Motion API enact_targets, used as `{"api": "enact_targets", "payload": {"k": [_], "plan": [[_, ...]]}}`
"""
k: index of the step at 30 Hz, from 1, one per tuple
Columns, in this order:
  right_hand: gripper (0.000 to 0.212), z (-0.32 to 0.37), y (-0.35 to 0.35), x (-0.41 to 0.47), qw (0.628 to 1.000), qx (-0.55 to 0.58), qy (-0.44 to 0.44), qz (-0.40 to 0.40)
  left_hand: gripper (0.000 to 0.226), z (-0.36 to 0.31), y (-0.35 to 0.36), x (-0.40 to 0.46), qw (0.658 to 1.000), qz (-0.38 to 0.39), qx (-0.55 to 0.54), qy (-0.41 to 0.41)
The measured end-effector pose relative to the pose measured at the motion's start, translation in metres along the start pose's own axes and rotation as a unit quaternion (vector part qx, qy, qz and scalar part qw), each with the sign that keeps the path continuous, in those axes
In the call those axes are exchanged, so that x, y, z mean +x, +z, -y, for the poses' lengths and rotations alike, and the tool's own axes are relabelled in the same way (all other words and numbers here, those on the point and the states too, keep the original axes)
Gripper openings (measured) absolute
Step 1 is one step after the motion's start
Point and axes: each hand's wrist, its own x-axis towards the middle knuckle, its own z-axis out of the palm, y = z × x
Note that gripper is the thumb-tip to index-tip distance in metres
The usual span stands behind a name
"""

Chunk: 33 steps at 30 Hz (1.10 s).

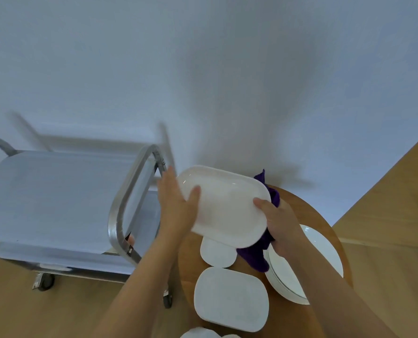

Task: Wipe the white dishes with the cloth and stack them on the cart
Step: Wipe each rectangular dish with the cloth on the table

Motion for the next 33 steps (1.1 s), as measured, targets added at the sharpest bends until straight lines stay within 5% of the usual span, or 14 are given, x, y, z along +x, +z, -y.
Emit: {"api": "enact_targets", "payload": {"k": [3,5,9,12,16,23,26,33], "plan": [[0.006,-0.004,-0.002,0.0,1.0,-0.024,0.005,-0.004,0.066,0.004,-0.018,0.016,0.998,-0.044,0.004,-0.045],[0.004,-0.007,-0.005,0.0,1.0,-0.019,0.015,-0.015,0.046,0.006,-0.031,0.022,0.991,0.053,-0.06,-0.11],[0.013,-0.004,-0.005,0.002,0.997,-0.028,0.023,-0.075,0.02,0.011,-0.043,0.017,0.895,0.215,-0.263,-0.288],[0.02,0.0,-0.005,0.005,0.98,-0.075,-0.073,-0.171,0.027,0.021,-0.038,0.013,0.87,0.226,-0.326,-0.294],[0.008,0.006,-0.005,0.001,0.946,-0.095,-0.192,-0.245,0.037,0.023,-0.026,0.007,0.897,0.172,-0.342,-0.221],[0.017,-0.032,0.038,0.009,0.95,-0.234,-0.157,-0.133,0.051,0.003,0.011,-0.022,0.931,0.134,-0.277,-0.195],[0.038,-0.042,0.05,0.014,0.925,-0.325,-0.156,-0.116,0.045,0.002,0.022,-0.028,0.941,0.136,-0.254,-0.179],[0.044,-0.064,0.071,-0.005,0.837,-0.5,-0.218,0.032,0.04,0.014,0.03,-0.022,0.93,0.114,-0.276,-0.214]]}}
